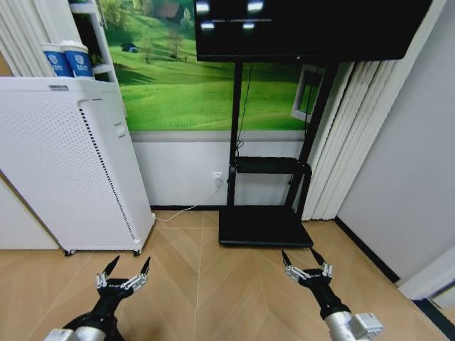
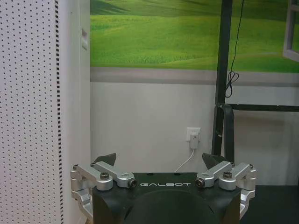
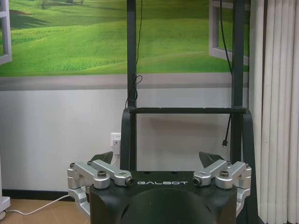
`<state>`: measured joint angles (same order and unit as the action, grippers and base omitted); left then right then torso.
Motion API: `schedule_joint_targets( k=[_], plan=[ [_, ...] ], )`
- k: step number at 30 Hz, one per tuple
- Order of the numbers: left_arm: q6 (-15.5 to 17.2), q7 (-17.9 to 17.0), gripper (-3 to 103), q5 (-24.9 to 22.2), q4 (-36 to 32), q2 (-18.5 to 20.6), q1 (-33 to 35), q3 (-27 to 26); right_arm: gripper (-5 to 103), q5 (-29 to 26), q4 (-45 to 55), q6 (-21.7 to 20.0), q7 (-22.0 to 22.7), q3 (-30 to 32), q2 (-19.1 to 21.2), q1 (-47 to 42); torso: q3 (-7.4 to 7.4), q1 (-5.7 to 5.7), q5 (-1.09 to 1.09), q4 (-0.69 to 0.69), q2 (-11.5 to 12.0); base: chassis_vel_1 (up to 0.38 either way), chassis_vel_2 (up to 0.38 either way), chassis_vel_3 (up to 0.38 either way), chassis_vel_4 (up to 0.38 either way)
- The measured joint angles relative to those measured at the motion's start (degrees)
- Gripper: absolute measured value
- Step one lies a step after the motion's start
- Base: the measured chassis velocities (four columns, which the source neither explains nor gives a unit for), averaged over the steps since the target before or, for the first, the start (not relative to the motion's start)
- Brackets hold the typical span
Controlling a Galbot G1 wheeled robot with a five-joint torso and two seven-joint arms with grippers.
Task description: Pick up the trash bin and place the garbage on the floor into it.
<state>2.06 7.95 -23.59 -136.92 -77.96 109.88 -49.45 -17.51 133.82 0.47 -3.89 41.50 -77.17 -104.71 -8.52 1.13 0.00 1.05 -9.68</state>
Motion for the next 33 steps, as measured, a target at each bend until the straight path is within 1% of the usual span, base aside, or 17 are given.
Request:
schedule_joint_targets(
  k=[1,6,12,16,18,19,24,33],
  plan=[
    [0.00,0.00,100,0.00,0.00,0.00,0.00,0.00,100,0.00,0.00,0.00,0.00,0.00,0.00,0.00,-0.34,0.12,0.00,0.00,-0.46,0.000,0.000,0.000,0.000],
    [0.00,0.00,100,0.00,0.00,0.00,0.00,0.00,100,0.00,0.00,0.00,0.00,0.00,0.00,0.00,-0.92,0.32,0.00,0.00,-1.23,0.000,0.000,0.000,0.000],
    [0.00,0.00,100,0.00,0.00,0.00,0.00,0.00,100,0.00,0.00,0.00,0.00,0.00,0.01,0.00,-2.13,0.85,0.00,0.00,-2.97,0.000,0.000,0.000,0.000],
    [0.00,0.00,100,0.00,0.00,0.00,0.00,0.00,100,0.00,0.00,0.00,0.01,0.00,0.01,0.00,-2.55,1.07,0.00,0.00,-3.63,0.000,0.000,0.000,0.000],
    [0.00,0.00,100,0.00,0.00,0.00,0.00,0.00,100,0.00,0.00,0.00,0.01,0.00,0.01,0.01,-3.10,1.26,0.00,0.00,-4.37,0.000,0.000,0.000,0.000],
    [0.00,0.00,100,0.00,0.00,0.00,0.00,0.00,100,0.00,0.00,0.00,0.01,0.00,0.01,0.01,-3.10,1.26,0.00,0.00,-4.37,0.000,0.000,0.000,0.000],
    [0.00,0.00,100,-0.01,0.00,0.00,0.01,0.00,100,0.00,-0.01,0.00,0.00,0.00,0.01,0.01,-4.13,1.64,0.00,0.00,-5.77,0.000,0.000,0.000,0.000],
    [0.00,0.00,100,0.00,0.01,0.00,0.00,-0.01,100,-0.01,0.00,0.00,0.00,0.00,0.01,0.01,-5.36,2.23,0.00,0.00,-7.59,0.000,0.000,0.000,0.000]
  ],
)
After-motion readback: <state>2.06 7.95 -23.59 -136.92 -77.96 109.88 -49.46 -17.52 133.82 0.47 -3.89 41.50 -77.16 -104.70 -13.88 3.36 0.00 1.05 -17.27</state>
